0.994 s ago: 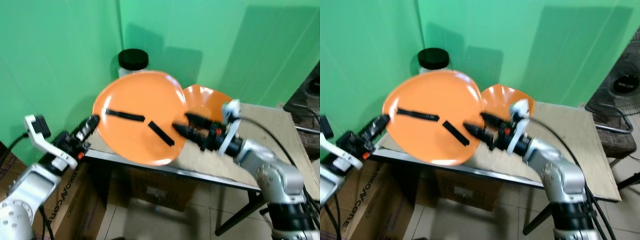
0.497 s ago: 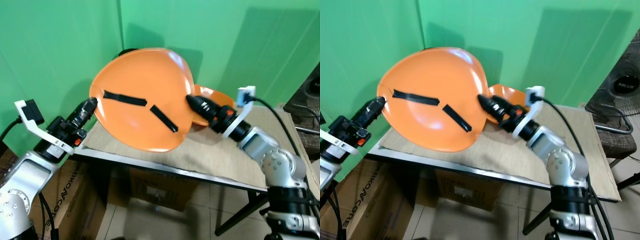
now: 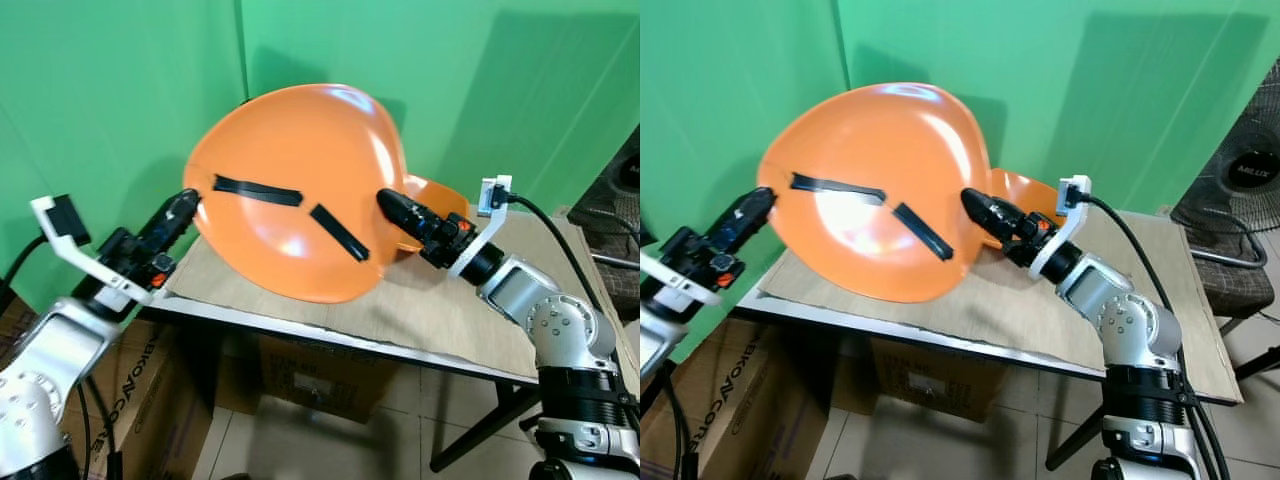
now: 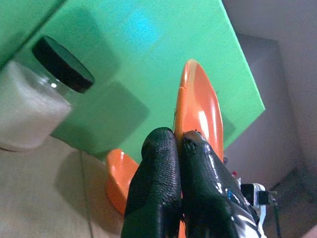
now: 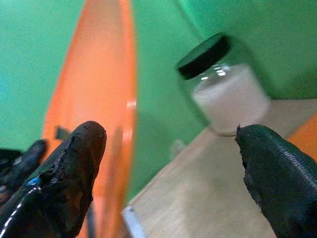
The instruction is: Setting the table
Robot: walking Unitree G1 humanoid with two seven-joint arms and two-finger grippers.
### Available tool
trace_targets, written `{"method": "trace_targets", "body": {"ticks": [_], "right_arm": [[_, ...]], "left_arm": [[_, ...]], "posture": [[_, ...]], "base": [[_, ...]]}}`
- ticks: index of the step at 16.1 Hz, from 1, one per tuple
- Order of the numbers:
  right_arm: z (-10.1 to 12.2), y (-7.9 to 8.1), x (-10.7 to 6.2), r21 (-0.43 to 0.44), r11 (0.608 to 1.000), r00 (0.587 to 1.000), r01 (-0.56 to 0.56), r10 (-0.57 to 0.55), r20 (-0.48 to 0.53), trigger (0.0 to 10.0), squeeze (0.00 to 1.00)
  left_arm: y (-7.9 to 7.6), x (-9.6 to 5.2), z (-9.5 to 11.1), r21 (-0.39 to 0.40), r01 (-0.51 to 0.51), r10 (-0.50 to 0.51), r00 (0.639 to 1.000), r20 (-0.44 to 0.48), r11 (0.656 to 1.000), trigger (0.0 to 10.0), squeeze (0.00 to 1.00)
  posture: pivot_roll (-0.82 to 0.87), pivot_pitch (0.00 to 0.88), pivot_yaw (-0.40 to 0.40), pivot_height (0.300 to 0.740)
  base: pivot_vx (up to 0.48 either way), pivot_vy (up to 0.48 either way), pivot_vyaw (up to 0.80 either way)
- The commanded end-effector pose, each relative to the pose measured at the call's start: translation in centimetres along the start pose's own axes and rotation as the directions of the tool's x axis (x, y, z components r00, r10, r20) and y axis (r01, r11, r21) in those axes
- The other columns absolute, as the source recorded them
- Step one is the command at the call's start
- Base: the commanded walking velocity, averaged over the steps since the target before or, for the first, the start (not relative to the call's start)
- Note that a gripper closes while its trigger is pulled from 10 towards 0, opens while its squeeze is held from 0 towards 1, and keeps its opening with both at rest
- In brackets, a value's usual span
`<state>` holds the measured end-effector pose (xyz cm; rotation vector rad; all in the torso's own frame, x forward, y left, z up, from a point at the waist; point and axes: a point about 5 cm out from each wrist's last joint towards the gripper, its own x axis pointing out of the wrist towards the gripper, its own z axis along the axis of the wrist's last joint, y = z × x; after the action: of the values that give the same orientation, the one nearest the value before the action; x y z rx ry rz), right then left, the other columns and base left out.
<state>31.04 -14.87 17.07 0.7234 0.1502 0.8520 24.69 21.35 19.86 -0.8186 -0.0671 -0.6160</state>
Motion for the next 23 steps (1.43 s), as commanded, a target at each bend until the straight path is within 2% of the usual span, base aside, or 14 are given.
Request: {"method": "trace_targets", "body": {"ticks": [1,3,4,5,6,14,23], "right_arm": [[0.0,0.7,-0.2,0.009,0.999,0.999,-0.049,0.049,-0.012,10.0,0.00],[-0.4,1.1,-0.2,0.036,0.996,0.996,-0.086,0.087,-0.031,10.0,0.00],[-0.5,1.1,-0.2,0.049,0.994,0.995,-0.097,0.099,-0.034,6.9,0.00],[-0.5,1.2,-0.3,0.053,0.994,0.994,-0.100,0.102,-0.034,6.9,0.00],[-0.5,1.3,-0.4,0.060,0.992,0.993,-0.107,0.109,-0.034,0.0,0.00],[-0.3,2.1,-0.5,0.120,0.977,0.984,-0.175,0.177,-0.004,0.0,0.00],[-0.5,2.5,-0.7,0.132,0.970,0.979,-0.202,0.203,0.000,0.0,0.00]], "left_arm": [[-0.8,0.9,0.4,0.000,0.078,-0.078,0.997,0.016,0.997,0.0,0.00],[-1.0,1.5,0.2,-0.016,0.113,-0.113,0.994,0.010,0.993,0.0,0.00],[-1.0,1.8,0.1,-0.020,0.121,-0.121,0.993,0.003,0.992,0.0,0.00],[-1.0,1.8,0.1,-0.021,0.122,-0.122,0.993,0.000,0.992,0.0,0.00],[-0.8,2.0,-0.1,-0.025,0.121,-0.121,0.993,-0.013,0.992,0.0,0.00],[-0.4,2.1,-0.2,-0.058,0.137,-0.138,0.990,-0.023,0.989,0.0,0.00],[-0.1,2.4,-0.3,-0.051,0.134,-0.136,0.990,-0.042,0.990,0.0,0.00]], "posture": [[-0.05,0.000,-0.059,0.740],[-0.05,0.000,-0.059,0.740],[-0.05,0.000,-0.059,0.740],[-0.05,0.000,-0.059,0.740],[-0.05,0.000,-0.059,0.740],[-0.06,0.000,-0.057,0.740],[-0.06,0.000,-0.050,0.740]], "base": [[0.000,0.000,0.00],[0.000,0.000,0.00],[0.000,0.000,0.00],[0.000,0.000,0.00],[0.000,0.000,0.00],[0.000,0.000,0.00],[0.000,0.000,0.00]]}}
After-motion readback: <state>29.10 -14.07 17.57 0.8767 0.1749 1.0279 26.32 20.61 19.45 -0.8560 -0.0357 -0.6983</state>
